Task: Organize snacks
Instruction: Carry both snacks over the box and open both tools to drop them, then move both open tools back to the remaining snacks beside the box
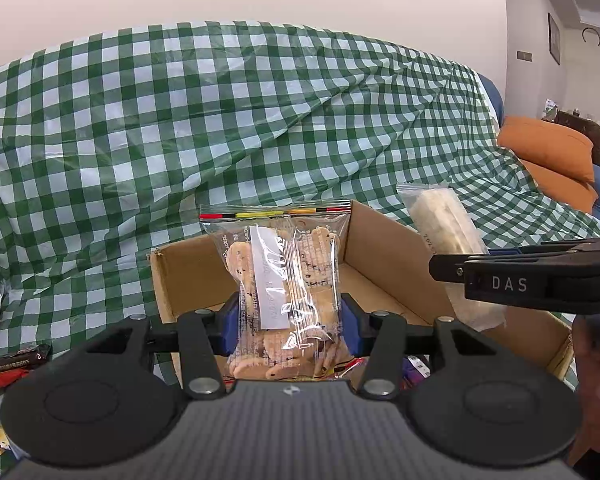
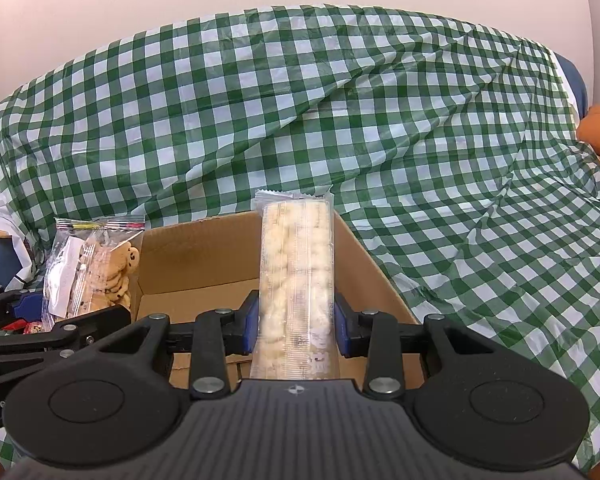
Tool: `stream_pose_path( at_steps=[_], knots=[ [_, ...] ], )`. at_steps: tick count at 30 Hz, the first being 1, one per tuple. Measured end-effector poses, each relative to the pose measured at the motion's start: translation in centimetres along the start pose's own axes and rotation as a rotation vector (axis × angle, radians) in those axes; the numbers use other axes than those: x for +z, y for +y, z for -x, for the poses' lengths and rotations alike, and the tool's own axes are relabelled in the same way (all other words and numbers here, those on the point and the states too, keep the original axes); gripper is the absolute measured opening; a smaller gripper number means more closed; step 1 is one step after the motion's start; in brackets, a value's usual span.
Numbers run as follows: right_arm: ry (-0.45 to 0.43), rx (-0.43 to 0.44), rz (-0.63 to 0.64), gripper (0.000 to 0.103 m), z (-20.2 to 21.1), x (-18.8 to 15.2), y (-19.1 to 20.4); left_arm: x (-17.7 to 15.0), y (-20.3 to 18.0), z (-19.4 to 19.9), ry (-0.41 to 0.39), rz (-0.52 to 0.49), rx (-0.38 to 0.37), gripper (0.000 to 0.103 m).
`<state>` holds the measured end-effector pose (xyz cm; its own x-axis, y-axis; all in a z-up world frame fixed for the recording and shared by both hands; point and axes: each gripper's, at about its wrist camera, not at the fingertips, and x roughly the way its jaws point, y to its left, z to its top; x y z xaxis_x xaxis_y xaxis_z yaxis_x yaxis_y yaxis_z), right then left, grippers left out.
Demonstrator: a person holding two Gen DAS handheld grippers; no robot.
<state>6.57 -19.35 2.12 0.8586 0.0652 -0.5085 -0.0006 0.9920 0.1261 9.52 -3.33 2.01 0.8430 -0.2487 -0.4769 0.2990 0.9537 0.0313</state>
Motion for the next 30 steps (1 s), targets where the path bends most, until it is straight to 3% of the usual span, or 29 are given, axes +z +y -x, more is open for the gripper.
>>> stream_pose_path(
  at_steps=[14, 17, 24, 27, 30],
  knots=[
    [0.004, 0.006, 0.007, 0.038, 0.0, 0.0, 0.2, 0.2, -0.1, 0.0, -0.001, 0.01, -0.016, 0.055],
    [0.005, 0.0, 0.006, 0.039, 0.0, 0.0, 0.2, 0.3, 0.0, 0.2, -0.011, 0.021, -0.018, 0.067],
    [0.007, -0.011, 0.0, 0.053, -0.1, 0.0, 0.2, 0.4, 0.5, 0.7, -0.044, 0.046, -0.005, 0.067],
    [0.005, -0.013, 0.003, 0.054, -0.1, 0.0, 0.3, 0.3, 0.9, 1.2, -0.084, 0.034, 0.007, 0.057],
    [0.004, -0.013, 0.012, 0.054, -0.1, -0.2, 0.5, 0.2, 2.1, 1.3, -0.048, 0.043, 0.006, 0.041]
  ],
)
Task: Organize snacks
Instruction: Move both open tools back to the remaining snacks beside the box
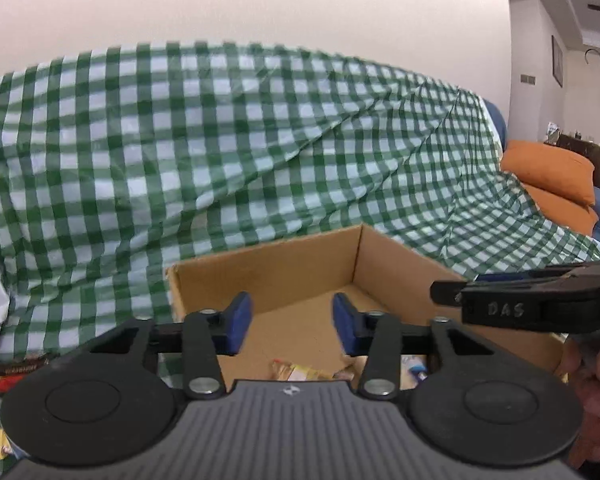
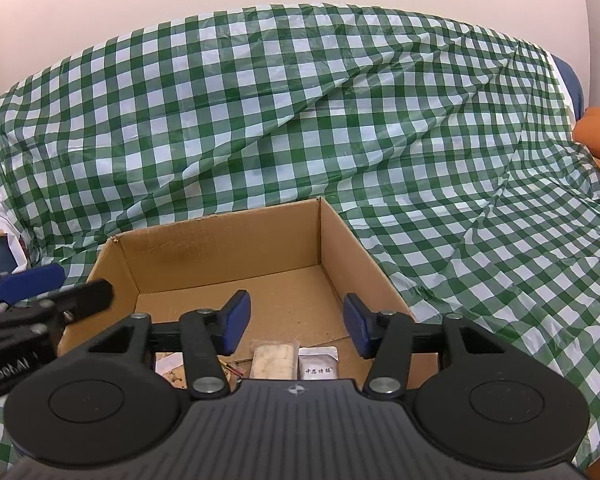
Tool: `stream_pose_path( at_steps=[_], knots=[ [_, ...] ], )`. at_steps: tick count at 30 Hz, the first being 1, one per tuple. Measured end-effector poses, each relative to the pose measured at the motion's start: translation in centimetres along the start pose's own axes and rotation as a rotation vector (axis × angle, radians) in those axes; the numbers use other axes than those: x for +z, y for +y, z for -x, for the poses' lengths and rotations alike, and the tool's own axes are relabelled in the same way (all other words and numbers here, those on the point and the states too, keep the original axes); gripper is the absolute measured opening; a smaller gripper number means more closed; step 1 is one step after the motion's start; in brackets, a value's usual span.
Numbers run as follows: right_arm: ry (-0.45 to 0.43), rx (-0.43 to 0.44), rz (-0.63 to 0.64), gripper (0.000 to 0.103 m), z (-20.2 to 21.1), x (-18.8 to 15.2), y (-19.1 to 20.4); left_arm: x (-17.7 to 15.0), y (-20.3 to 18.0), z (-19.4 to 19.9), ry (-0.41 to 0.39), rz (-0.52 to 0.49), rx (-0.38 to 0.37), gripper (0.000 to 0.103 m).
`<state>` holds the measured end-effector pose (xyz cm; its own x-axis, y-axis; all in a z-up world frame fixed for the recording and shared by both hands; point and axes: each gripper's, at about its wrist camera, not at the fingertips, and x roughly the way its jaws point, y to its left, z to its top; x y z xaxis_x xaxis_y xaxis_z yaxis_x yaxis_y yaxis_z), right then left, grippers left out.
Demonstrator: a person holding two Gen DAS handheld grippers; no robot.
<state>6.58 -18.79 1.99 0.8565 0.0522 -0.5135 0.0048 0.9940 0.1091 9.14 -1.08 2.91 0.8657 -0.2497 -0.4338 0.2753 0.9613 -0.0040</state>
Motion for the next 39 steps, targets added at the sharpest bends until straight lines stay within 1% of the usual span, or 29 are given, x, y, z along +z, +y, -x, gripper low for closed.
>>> stream_pose_path(
  at_steps=[1, 4, 6, 8, 11, 14, 16, 17, 18, 19, 21, 23, 26, 30, 31, 32, 33, 34, 35, 36, 37, 39],
  knots=[
    [-0.003, 0.002, 0.002, 0.054, 0.1, 0.0, 0.1, 0.0, 0.8, 0.0, 0.021, 0.027, -0.001, 0.036],
    [-0.028, 0.002, 0.008, 0.052, 0.3, -0.1, 0.4, -0.1, 4.0, 0.0, 0.069, 0.137, 0.026, 0.035],
    [-0.04, 0.022, 0.015, 0.036, 0.5, -0.2, 0.8, -0.4, 7.1, -0.1, 0.11, 0.255, 0.079, 0.035],
    [-0.049, 0.041, 0.026, 0.031, 0.7, -0.3, 1.4, -0.8, 10.2, -0.2, 0.15, 0.376, 0.154, 0.035],
    [-0.057, 0.073, 0.054, 0.031, 1.0, -0.5, 2.4, -2.3, 15.4, -0.2, 0.219, 0.596, 0.275, 0.036],
    [-0.056, 0.099, 0.074, 0.031, 1.1, -0.5, 3.1, -4.6, 20.3, 0.7, 0.27, 0.814, 0.374, 0.037],
    [-0.051, 0.114, 0.082, 0.031, 1.0, -0.6, 3.4, -6.3, 23.1, 1.1, 0.304, 0.956, 0.419, 0.043],
    [-0.047, 0.119, 0.085, 0.031, 1.0, -0.6, 3.5, -7.0, 24.1, 1.1, 0.319, 1.011, 0.435, 0.045],
    [-0.045, 0.124, 0.085, 0.031, 0.9, -0.5, 3.5, -7.7, 25.0, 1.1, 0.336, 1.062, 0.455, 0.05],
    [-0.044, 0.129, 0.083, 0.031, 0.9, -0.5, 3.6, -8.3, 25.6, 1.0, 0.349, 1.094, 0.465, 0.052],
    [-0.036, 0.138, 0.081, 0.031, 0.7, -0.5, 3.6, -9.3, 26.8, 0.6, 0.369, 1.159, 0.47, 0.053],
    [-0.033, 0.146, 0.076, 0.031, 0.7, -0.4, 3.4, -9.8, 27.4, 0.1, 0.383, 1.179, 0.473, 0.053],
    [-0.025, 0.152, 0.065, 0.031, 0.6, -0.2, 3.2, -9.8, 27.3, -0.5, 0.388, 1.164, 0.5, 0.053],
    [-0.015, 0.155, 0.05, 0.031, 0.5, -0.2, 2.9, -10.4, 27.1, -1.5, 0.422, 1.138, 0.5, 0.052],
    [-0.013, 0.155, 0.049, 0.031, 0.5, -0.2, 2.8, -10.4, 27.1, -2.0, 0.428, 1.132, 0.497, 0.05],
    [-0.011, 0.155, 0.049, 0.031, 0.5, -0.2, 2.8, -10.5, 27.2, -2.0, 0.434, 1.12, 0.499, 0.046],
    [-0.01, 0.155, 0.049, 0.031, 0.4, -0.2, 2.7, -10.5, 27.2, -2.0, 0.444, 1.097, 0.505, 0.034],
    [-0.008, 0.153, 0.047, 0.031, 0.4, -0.2, 2.8, -10.5, 27.3, -2.0, 0.45, 1.078, 0.508, 0.024],
    [-0.003, 0.151, 0.043, 0.031, 0.4, -0.3, 2.8, -10.4, 27.3, -1.8, 0.452, 1.062, 0.509, 0.022],
    [0.001, 0.151, 0.038, 0.031, 0.3, -0.3, 2.7, -10.3, 27.3, -1.4, 0.454, 1.046, 0.51, 0.016],
    [0.001, 0.149, 0.035, 0.031, 0.4, -0.3, 2.7, -10.0, 27.3, -1.0, 0.461, 1.021, 0.511, 0.014],
    [0.003, 0.145, 0.041, 0.031, 0.4, -0.5, 2.9, -9.3, 27.3, 0.2, 0.471, 0.962, 0.51, 0.012]
  ],
)
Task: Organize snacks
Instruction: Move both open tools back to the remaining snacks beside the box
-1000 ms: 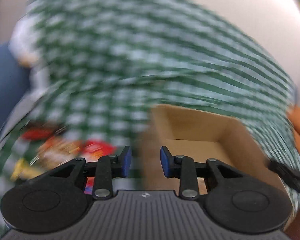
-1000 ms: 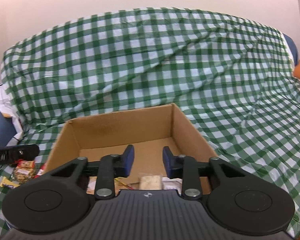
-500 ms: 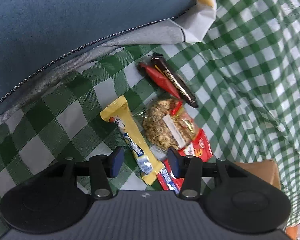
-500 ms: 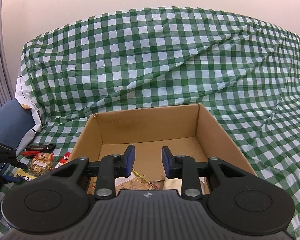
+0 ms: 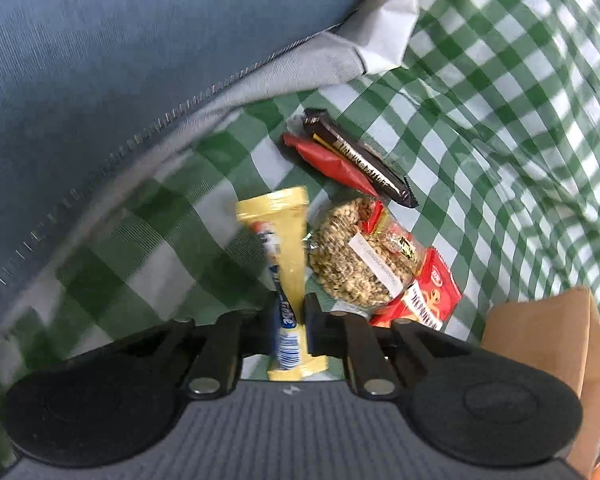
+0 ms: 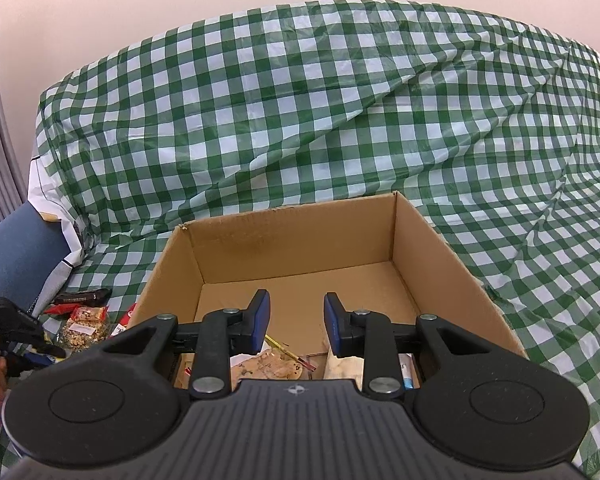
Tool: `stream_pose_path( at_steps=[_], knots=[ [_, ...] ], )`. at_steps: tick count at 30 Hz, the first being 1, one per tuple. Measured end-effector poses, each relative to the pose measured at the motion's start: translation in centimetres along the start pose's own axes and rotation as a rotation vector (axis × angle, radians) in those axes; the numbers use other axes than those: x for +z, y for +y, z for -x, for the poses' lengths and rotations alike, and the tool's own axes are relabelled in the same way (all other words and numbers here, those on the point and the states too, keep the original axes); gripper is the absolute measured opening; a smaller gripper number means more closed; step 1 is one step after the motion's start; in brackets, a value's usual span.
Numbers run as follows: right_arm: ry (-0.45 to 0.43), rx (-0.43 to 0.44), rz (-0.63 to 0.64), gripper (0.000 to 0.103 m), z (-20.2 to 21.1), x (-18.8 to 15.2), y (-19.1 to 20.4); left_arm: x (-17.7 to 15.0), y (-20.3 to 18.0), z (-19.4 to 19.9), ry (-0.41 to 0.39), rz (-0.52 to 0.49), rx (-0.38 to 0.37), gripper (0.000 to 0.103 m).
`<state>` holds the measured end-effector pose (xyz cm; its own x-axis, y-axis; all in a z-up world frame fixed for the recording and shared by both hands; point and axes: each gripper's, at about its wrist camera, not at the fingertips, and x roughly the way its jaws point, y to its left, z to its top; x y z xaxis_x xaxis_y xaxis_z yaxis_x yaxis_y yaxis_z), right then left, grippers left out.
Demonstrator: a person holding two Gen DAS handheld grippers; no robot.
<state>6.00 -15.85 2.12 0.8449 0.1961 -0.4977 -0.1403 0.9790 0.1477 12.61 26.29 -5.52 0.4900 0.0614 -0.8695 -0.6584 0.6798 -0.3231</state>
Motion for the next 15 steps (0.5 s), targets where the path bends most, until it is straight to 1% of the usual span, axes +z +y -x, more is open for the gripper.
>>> stream_pose_path(
  at_steps=[1, 3, 5, 6, 7, 8, 9, 11, 13, 15],
  knots=[
    [0.002, -0.001, 0.003, 0.031, 0.0, 0.0, 0.1, 0.0, 0.0, 0.5, -0.002, -0.024, 0.005, 0.012],
    [0.001, 0.003, 0.009, 0.031, 0.1, -0.1, 0.5, -0.1, -0.1, 1.7, 0.02, -0.098, -0.008, 0.012],
    [0.001, 0.01, 0.012, 0.031, 0.1, -0.2, 1.0, -0.6, -0.3, 2.6, 0.076, -0.239, -0.033, 0.012],
    [0.003, 0.014, 0.015, 0.031, 0.1, -0.2, 1.1, -1.0, -0.5, 3.2, 0.079, -0.317, -0.029, 0.012],
    [0.005, 0.018, 0.017, 0.031, 0.1, -0.3, 1.5, -1.6, -0.6, 3.8, 0.065, -0.409, -0.007, 0.012],
    [0.004, 0.025, 0.019, 0.031, 0.2, -0.3, 1.7, -2.0, -0.6, 4.2, 0.055, -0.468, 0.014, 0.012],
    [0.003, 0.036, 0.025, 0.031, 0.3, -0.4, 2.1, -2.4, -0.4, 4.4, 0.056, -0.506, 0.03, 0.013],
    [-0.006, 0.06, 0.047, 0.031, 0.6, -0.5, 3.1, -2.7, 0.3, 4.4, 0.073, -0.517, 0.023, 0.013],
    [-0.043, 0.096, 0.084, 0.032, 1.3, -0.5, 4.3, -2.5, 0.7, 4.3, 0.089, -0.505, 0.004, 0.013],
    [-0.056, 0.149, 0.132, 0.033, 1.6, -0.3, 5.8, -2.0, 1.2, 3.8, 0.103, -0.492, 0.018, 0.013]
  ],
)
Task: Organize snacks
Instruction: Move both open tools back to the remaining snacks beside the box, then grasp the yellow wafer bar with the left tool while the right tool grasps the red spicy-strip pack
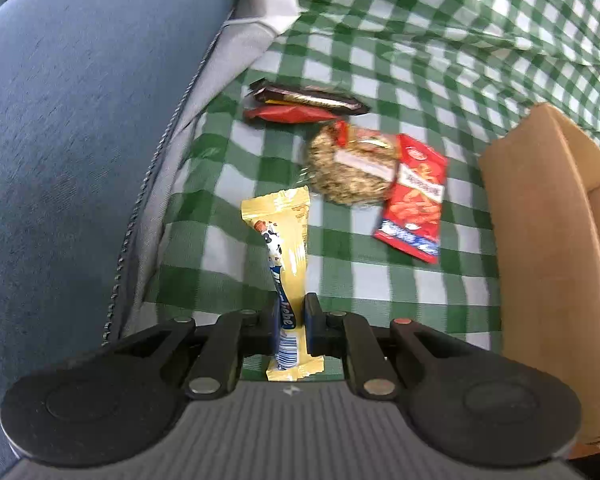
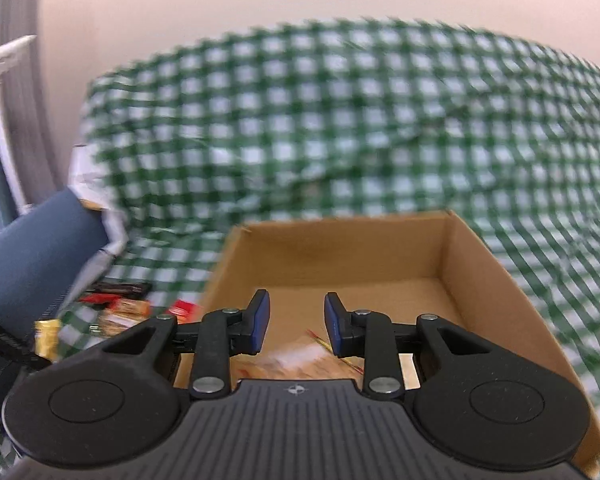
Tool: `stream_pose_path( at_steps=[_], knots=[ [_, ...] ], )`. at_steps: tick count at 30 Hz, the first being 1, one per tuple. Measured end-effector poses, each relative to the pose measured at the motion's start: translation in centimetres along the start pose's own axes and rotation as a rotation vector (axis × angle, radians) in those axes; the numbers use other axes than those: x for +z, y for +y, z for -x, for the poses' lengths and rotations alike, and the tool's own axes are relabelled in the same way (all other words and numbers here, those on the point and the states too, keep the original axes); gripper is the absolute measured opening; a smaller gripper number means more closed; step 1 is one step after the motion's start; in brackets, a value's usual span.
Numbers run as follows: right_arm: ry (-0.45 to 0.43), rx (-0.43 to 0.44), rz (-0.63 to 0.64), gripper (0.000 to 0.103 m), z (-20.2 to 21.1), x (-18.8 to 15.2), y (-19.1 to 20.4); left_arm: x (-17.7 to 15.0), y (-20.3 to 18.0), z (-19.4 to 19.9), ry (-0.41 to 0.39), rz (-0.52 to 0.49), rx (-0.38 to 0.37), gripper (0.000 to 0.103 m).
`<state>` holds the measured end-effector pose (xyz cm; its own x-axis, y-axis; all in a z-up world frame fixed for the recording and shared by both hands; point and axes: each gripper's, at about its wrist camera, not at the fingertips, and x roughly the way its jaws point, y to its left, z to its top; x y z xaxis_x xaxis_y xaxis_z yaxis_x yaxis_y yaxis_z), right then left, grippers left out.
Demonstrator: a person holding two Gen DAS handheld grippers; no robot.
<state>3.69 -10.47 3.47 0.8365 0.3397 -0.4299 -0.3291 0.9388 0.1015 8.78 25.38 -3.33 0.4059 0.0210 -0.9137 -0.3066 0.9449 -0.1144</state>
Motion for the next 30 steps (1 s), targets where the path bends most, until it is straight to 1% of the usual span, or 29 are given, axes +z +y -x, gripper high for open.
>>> stream_pose_path(
  at_steps=[2, 4, 5, 6, 8, 9, 10, 11, 12, 13, 16, 18, 22, 25, 28, 29, 30],
  knots=[
    [0.019, 0.043, 0.036, 0.035, -0.3, 0.6, 1.7, -0.1, 0.1, -0.8, 0.04, -0.003, 0.02, 0.013],
    [0.044, 0.096, 0.032, 0.038, -1.0, 1.4, 3.6, 0.0, 0.1, -0.9, 0.055, -0.008, 0.014, 0.013],
    [0.058, 0.12, 0.023, 0.042, -1.5, 1.9, 4.7, 0.1, 0.0, -0.9, 0.055, -0.015, 0.013, 0.013],
    [0.075, 0.14, 0.013, 0.049, -2.0, 2.3, 5.7, 0.1, -0.2, -1.0, 0.057, -0.021, 0.017, 0.013],
    [0.127, 0.18, -0.003, 0.053, -3.9, 2.9, 8.2, 0.1, -0.5, -1.4, 0.073, -0.029, 0.022, 0.013],
    [0.15, 0.19, -0.001, 0.055, -4.8, 3.0, 9.4, 0.0, -0.4, -1.5, 0.084, -0.025, 0.021, 0.016],
    [0.175, 0.183, 0.006, 0.056, -6.0, 3.0, 10.8, 0.0, -0.4, -1.7, 0.092, -0.02, 0.021, 0.019],
    [0.197, 0.165, 0.018, 0.059, -7.2, 2.9, 12.2, 0.1, -0.4, -2.0, 0.102, -0.015, 0.023, 0.02],
    [0.22, 0.145, 0.028, 0.063, -8.5, 2.5, 13.3, 0.1, -0.4, -2.1, 0.109, -0.012, 0.026, 0.024],
    [0.25, 0.131, 0.027, 0.064, -9.9, 2.2, 14.2, 0.2, -0.4, -2.3, 0.111, -0.011, 0.027, 0.027],
    [0.32, 0.091, 0.004, 0.066, -13.8, 0.8, 15.7, 0.2, -0.6, -2.5, 0.116, -0.014, 0.023, 0.028],
    [0.363, 0.055, -0.001, 0.073, -16.0, -0.1, 16.3, 0.1, -0.6, -2.7, 0.13, -0.007, 0.025, 0.028],
    [0.431, 0.034, -0.045, 0.073, -19.3, -1.6, 16.5, 0.2, 0.0, -2.9, 0.142, 0.037, 0.008, 0.028],
    [0.452, 0.009, -0.032, 0.073, -21.1, -2.3, 17.3, 0.4, 0.7, -3.0, 0.147, 0.066, -0.001, 0.028],
    [0.498, -0.03, -0.021, 0.073, -22.9, -3.1, 17.5, 0.5, 0.9, -2.9, 0.147, 0.075, -0.004, 0.028],
    [0.496, -0.031, -0.025, 0.07, -23.0, -3.2, 17.4, 0.5, 0.8, -2.9, 0.147, 0.072, -0.004, 0.028],
    [0.489, -0.034, -0.024, 0.064, -23.0, -3.3, 17.3, 0.5, 0.8, -2.9, 0.147, 0.07, -0.004, 0.028]
  ],
)
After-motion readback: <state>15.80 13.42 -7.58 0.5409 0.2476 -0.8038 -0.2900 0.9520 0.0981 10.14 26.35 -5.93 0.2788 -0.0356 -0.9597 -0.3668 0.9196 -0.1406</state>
